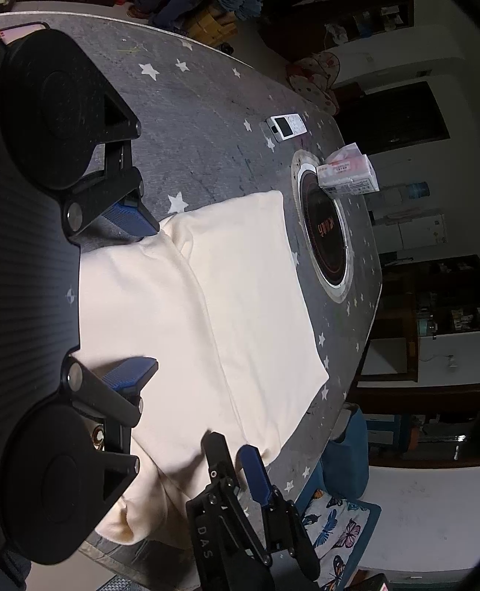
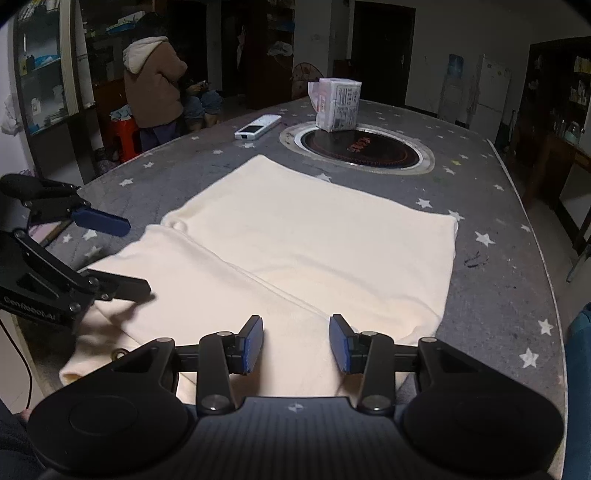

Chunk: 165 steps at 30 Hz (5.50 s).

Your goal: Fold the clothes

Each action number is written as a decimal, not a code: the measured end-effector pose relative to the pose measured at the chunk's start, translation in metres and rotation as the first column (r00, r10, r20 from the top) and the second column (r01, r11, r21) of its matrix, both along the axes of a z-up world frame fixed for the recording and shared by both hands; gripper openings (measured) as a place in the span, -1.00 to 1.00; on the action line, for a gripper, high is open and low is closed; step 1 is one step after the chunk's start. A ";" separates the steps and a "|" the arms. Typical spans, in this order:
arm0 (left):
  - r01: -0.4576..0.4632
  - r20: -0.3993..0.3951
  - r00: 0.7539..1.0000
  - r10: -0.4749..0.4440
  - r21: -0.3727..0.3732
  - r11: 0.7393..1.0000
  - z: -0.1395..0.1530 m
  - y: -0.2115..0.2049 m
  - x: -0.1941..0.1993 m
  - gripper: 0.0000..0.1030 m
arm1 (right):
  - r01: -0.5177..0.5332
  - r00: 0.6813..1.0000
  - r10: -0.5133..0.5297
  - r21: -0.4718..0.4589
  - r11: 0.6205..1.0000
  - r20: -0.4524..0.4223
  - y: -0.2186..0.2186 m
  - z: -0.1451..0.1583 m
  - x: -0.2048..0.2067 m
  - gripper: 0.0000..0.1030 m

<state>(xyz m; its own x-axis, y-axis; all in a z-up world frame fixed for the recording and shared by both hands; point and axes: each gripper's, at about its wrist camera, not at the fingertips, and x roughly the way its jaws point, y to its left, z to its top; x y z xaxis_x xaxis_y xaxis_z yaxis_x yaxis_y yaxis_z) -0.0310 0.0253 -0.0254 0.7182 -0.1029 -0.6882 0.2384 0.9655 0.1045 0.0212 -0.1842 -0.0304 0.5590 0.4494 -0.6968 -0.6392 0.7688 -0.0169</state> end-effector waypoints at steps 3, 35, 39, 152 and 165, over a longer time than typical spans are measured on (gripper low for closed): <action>-0.001 -0.011 1.000 0.001 0.002 1.000 -0.002 0.001 0.002 0.48 | 0.002 1.000 -0.002 0.000 1.000 -0.009 -0.002 -0.002 0.000 -0.22; 0.318 0.065 0.944 -0.323 0.070 0.945 0.008 -0.010 -0.058 0.51 | -0.061 0.998 0.063 -0.080 0.995 0.023 -0.021 0.007 -0.036 -0.21; 0.403 0.070 0.910 -0.410 0.092 0.911 0.006 -0.013 -0.074 0.51 | -0.088 0.995 0.092 -0.103 0.991 0.030 -0.029 0.012 -0.048 -0.20; -0.037 0.080 0.996 0.048 -0.141 0.989 0.021 0.032 0.097 -0.54 | 0.064 0.997 -0.060 0.091 0.994 -0.046 0.058 -0.011 0.113 -0.61; -0.017 0.004 1.000 0.018 -0.168 0.986 -0.010 0.007 0.126 -0.53 | 0.126 0.992 -0.125 0.083 0.989 -0.013 0.010 -0.005 0.083 -0.65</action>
<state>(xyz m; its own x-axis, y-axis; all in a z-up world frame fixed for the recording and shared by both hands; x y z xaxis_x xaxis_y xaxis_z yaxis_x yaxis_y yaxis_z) 0.0953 0.0319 -0.0356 0.7246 -0.2045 -0.6581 0.2215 0.9734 -0.0585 0.1044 -0.1744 -0.0350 0.6096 0.4327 -0.6642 -0.5376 0.8414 0.0548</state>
